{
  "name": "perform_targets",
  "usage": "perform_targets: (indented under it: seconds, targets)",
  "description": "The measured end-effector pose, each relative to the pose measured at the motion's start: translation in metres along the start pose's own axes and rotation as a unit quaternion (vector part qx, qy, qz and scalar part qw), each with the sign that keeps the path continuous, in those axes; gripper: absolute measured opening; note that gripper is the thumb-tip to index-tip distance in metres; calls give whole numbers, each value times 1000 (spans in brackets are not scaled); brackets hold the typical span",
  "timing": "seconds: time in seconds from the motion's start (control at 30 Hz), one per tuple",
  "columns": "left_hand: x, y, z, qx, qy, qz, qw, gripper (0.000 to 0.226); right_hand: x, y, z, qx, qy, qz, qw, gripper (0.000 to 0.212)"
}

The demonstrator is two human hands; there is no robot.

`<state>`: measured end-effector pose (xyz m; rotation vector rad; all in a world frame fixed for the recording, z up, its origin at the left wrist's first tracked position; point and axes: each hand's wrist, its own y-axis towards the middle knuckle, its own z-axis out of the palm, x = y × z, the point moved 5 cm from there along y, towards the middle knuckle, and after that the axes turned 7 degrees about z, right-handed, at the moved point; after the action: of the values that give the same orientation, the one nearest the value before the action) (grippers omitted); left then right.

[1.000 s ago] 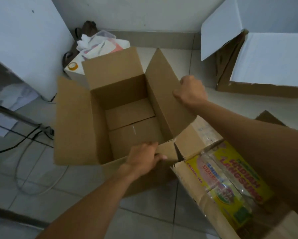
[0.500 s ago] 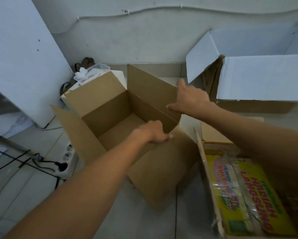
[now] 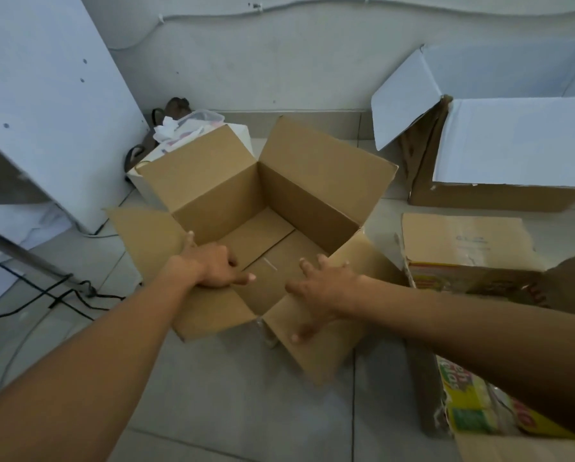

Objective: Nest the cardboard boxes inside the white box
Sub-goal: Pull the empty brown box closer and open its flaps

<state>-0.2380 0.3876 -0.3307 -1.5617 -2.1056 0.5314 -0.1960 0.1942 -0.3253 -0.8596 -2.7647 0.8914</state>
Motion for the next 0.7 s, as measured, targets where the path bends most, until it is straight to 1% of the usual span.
perform_targets:
  seconds: [0.07,0.13,0.2,0.27,0.33,0.4,0.47,0.53,0.63,0.7]
  targets:
    - [-3,-3,9,28,-17,4,999,101,-3,12,1,-20,-36,14,999,95]
    - [-6,-7,6,20,-47,18,999,111,-14,25,-2,-19,-61,27,998,93]
    - [-11,-9,2,30,-88,41,995,111,-32,35,-7,-24,-77,37,996,91]
    - [-20,-13,1,49,-132,66,988,106,-47,41,-10,-47,-98,39,993,89]
    - [-27,-14,1,42,-169,81,981,99,-58,44,-10,-72,-132,40,988,85]
    - [-33,-10,2,-1,-197,83,977,96,-66,46,-13,-95,-170,48,980,83]
    - [-42,-5,3,-81,-207,79,972,96,-76,47,-19,-115,-198,70,971,82]
    - [-54,2,3,-161,-189,80,966,101,-88,46,-24,-125,-202,103,966,78]
    - [-67,9,6,-234,-161,71,956,109,-104,44,-24,-120,-156,155,968,75]
    - [-71,13,6,-259,-165,69,949,107,-112,44,-24,-110,-76,159,978,74]
